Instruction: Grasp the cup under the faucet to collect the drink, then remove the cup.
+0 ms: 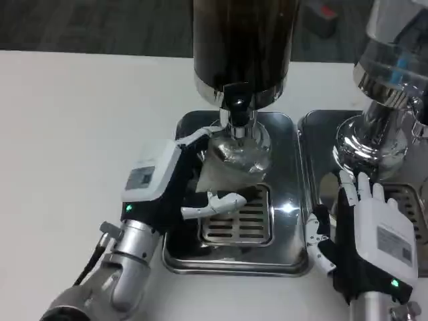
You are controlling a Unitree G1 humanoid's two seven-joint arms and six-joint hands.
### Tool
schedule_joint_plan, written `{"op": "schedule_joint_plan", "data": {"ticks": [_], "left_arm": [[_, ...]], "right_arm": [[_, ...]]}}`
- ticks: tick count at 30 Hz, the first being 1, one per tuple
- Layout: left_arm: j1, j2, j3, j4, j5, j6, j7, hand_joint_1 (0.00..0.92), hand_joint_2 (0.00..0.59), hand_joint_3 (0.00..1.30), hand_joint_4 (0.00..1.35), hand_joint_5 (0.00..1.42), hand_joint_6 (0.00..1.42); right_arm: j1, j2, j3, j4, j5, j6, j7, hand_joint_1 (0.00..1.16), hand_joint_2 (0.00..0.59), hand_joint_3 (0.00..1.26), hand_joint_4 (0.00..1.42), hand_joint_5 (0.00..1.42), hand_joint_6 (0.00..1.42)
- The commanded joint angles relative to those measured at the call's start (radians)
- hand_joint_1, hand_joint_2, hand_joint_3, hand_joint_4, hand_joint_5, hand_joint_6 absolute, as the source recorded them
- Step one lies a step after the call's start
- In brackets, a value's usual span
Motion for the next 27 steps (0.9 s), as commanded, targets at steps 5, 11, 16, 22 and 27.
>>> {"op": "schedule_joint_plan", "data": {"ticks": [5, 11, 16, 22, 27], "left_arm": [[-0.022, -0.013, -0.068, 0.035, 0.047, 0.034, 0.053, 0.451, 0.091, 0.36, 0.52, 0.75, 0.80], [-0.006, -0.002, -0.074, 0.043, 0.035, 0.052, 0.071, 0.304, 0.080, 0.25, 0.40, 0.64, 0.59], [0.007, 0.017, -0.063, 0.028, 0.014, 0.053, 0.062, 0.137, 0.045, 0.18, 0.32, 0.55, 0.45], [0.014, 0.026, -0.058, 0.024, 0.000, 0.039, 0.033, 0.006, 0.026, 0.13, 0.27, 0.50, 0.37], [0.051, 0.057, -0.017, -0.019, -0.036, -0.021, 0.033, 0.000, 0.020, 0.13, 0.23, 0.48, 0.34]], "right_arm": [[0.017, 0.007, -0.002, -0.024, -0.011, 0.016, -0.017, 0.33, 0.572, 0.10, 0.00, 0.00, 0.00], [0.014, 0.004, -0.003, -0.025, -0.006, 0.016, -0.009, 0.33, 0.572, 0.10, 0.00, 0.00, 0.00], [0.004, -0.002, -0.001, -0.017, -0.003, 0.010, 0.000, 0.33, 0.572, 0.10, 0.00, 0.00, 0.00], [-0.001, -0.002, -0.005, -0.011, 0.010, 0.007, 0.001, 0.33, 0.572, 0.10, 0.00, 0.00, 0.00], [0.003, -0.004, -0.003, -0.008, 0.009, 0.005, -0.006, 0.33, 0.572, 0.10, 0.00, 0.00, 0.00]]}}
